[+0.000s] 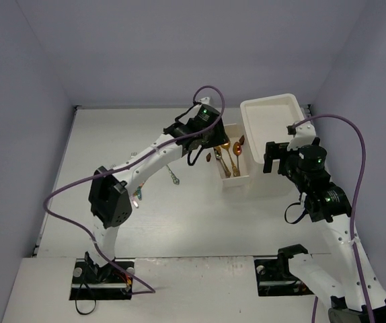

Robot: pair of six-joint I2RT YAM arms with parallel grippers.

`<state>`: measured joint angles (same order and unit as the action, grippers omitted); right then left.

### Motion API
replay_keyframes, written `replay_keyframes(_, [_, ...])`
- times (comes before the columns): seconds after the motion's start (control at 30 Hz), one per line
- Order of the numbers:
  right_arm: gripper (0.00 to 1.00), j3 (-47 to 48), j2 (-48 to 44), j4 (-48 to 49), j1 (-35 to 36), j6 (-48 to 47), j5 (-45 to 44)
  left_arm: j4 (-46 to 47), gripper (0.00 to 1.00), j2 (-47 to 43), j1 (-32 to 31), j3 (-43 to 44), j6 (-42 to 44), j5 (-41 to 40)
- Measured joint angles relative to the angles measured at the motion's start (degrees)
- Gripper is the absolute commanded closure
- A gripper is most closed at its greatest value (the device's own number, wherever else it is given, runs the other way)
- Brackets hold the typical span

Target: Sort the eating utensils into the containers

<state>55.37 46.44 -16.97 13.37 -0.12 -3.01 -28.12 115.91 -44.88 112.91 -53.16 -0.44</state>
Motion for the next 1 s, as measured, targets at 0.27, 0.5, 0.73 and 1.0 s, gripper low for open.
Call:
replay_keyframes(0.27, [0.0,0.0,0.02,0.0,0.2,-0.04,-0.07,-2.37,0.55,-17.59,3.18,-17.45,1.85,-8.56])
replay_keyframes(0.5, [0.0,0.0,0.02,0.0,0.2,-0.02,-0.04,-3.78,0.54,-18.91,11.4,-31.87,0.04,-10.61])
replay_keyframes(0.73, [0.0,0.0,0.0,0.0,0.24,-0.02,-0.04,-4.54,0.55,-9.0,13.55,-32.81,-0.11,-10.15])
replay_keyframes(1.0, [0.0,-0.26,-0.78,0.0,0.24,0.02,0.0,-4.26,0.55,-0.15,16.0,-28.14,-0.95,-9.47])
